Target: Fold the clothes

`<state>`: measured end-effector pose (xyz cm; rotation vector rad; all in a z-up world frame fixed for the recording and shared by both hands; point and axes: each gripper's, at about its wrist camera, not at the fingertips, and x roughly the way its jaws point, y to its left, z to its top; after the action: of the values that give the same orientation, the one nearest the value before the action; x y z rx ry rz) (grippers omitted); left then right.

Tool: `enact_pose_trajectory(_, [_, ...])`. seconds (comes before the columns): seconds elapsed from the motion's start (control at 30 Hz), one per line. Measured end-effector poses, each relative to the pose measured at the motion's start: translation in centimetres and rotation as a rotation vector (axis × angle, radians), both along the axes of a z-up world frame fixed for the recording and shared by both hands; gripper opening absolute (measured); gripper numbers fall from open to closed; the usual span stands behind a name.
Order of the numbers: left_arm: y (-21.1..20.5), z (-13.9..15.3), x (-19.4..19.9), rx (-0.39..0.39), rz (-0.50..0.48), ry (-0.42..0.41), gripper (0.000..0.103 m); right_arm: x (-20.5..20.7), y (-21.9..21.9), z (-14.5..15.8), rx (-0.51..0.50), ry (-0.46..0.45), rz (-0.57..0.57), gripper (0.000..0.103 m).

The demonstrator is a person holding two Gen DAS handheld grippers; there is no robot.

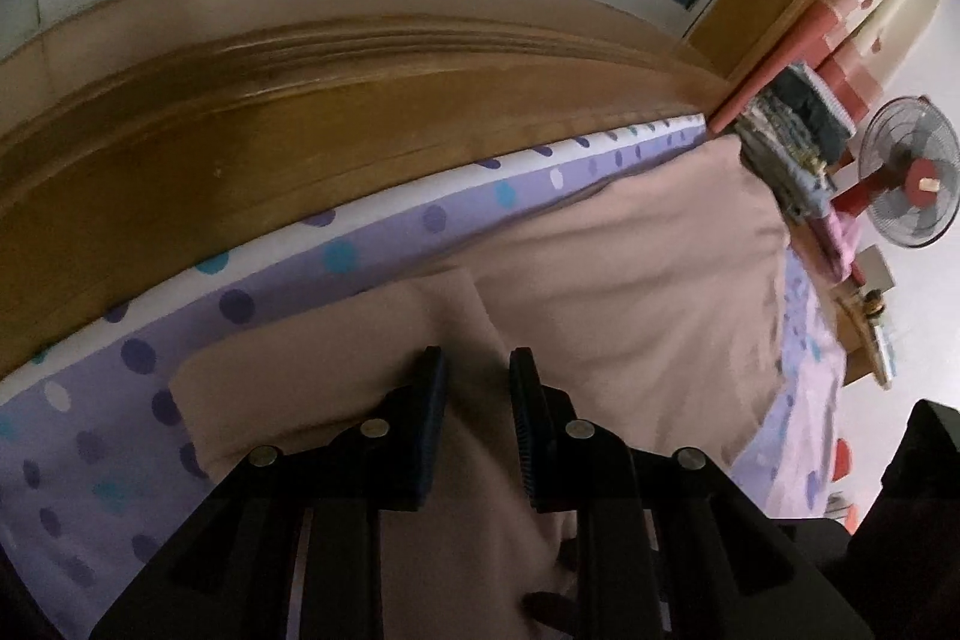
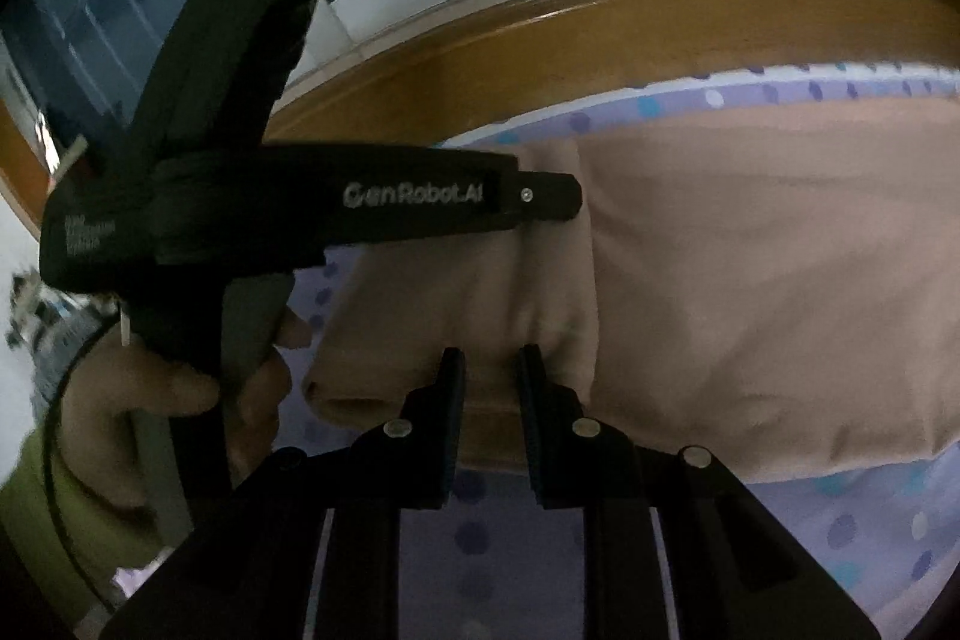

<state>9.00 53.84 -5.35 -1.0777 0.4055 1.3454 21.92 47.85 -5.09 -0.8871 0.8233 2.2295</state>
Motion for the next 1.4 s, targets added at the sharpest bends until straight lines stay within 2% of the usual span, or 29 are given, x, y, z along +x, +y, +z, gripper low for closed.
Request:
enact_pose_trajectory(0.13, [-1.3,1.3,-0.5,0.01,0.015,-0.008,0.022,0.1,0.0,0.6,0.004,-0.01,-0.014,0.018])
enact_pose_trajectory(0.17, [-1.7,1.7,-0.6,0.012,0.022,-0.006,0.026,0.2,-0.3,1.0,0.024,-0.02,-0.023,0.018])
enact_pose_trajectory(0.2, [-2.5,2.4,-0.8,0.02,0.043,0.016,0.039,0.1,-0.9,1.7,0.061,-0.039,-0.028,0.02])
enact_pose_trajectory(0.23, [-3.3,3.0,-0.9,0.027,0.064,0.038,0.045,0.0,-1.5,2.2,0.091,-0.049,-0.024,0.022])
enact_pose_trajectory(0.27, [-4.1,3.5,-1.1,0.036,0.082,0.058,0.057,-0.1,-2.0,2.8,0.119,-0.058,-0.018,0.032])
enact_pose_trajectory(0.3, [-4.9,3.9,-1.4,0.044,0.1,0.078,0.063,-0.1,-2.5,3.1,0.137,-0.06,-0.014,0.045])
enact_pose_trajectory(0.37, [-6.2,4.1,-1.9,0.04,0.138,0.105,0.064,-0.7,-3.7,3.9,0.17,-0.062,0.005,0.059])
enact_pose_trajectory(0.47, [-7.0,2.7,-3.0,0.006,0.162,0.06,0.064,-2.5,-5.3,4.5,0.214,-0.081,0.045,0.059])
enact_pose_trajectory(0.6, [-7.4,0.6,-4.0,-0.032,0.177,-0.029,0.064,-4.6,-6.7,3.5,0.256,-0.145,0.094,0.059])
enact_pose_trajectory(0.8, [-7.2,-0.5,-4.4,-0.007,0.166,-0.093,0.064,-6.0,-6.4,1.6,0.209,-0.199,0.111,0.059])
enact_pose_trajectory(0.87, [-7.0,-0.7,-4.4,0.0,0.16,-0.094,0.064,-6.3,-5.7,0.7,0.169,-0.213,0.093,0.055])
enact_pose_trajectory(0.97, [-6.6,-0.9,-4.5,0.006,0.163,-0.099,0.064,-5.8,-4.2,-0.4,0.103,-0.21,0.034,0.029])
enact_pose_trajectory(1.0, [-6.5,-0.9,-4.4,0.011,0.161,-0.099,0.06,-5.6,-3.7,-0.6,0.085,-0.204,0.01,0.025])
enact_pose_trajectory(1.07, [-6.4,-1.0,-4.4,0.016,0.169,-0.107,0.044,-5.0,-3.1,-0.7,0.062,-0.187,-0.014,0.016])
enact_pose_trajectory(1.1, [-6.4,-1.0,-4.3,0.017,0.178,-0.117,0.042,-4.7,-2.9,-0.8,0.053,-0.175,-0.024,0.011])
enact_pose_trajectory(1.2, [-6.4,-0.4,-3.9,0.034,0.193,-0.107,0.032,-3.6,-2.7,-0.5,0.029,-0.116,-0.04,0.007])
enact_pose_trajectory(1.4, [-6.3,2.6,-2.4,0.068,0.212,-0.079,0.03,-0.3,-2.6,1.8,0.024,0.02,-0.052,0.007])
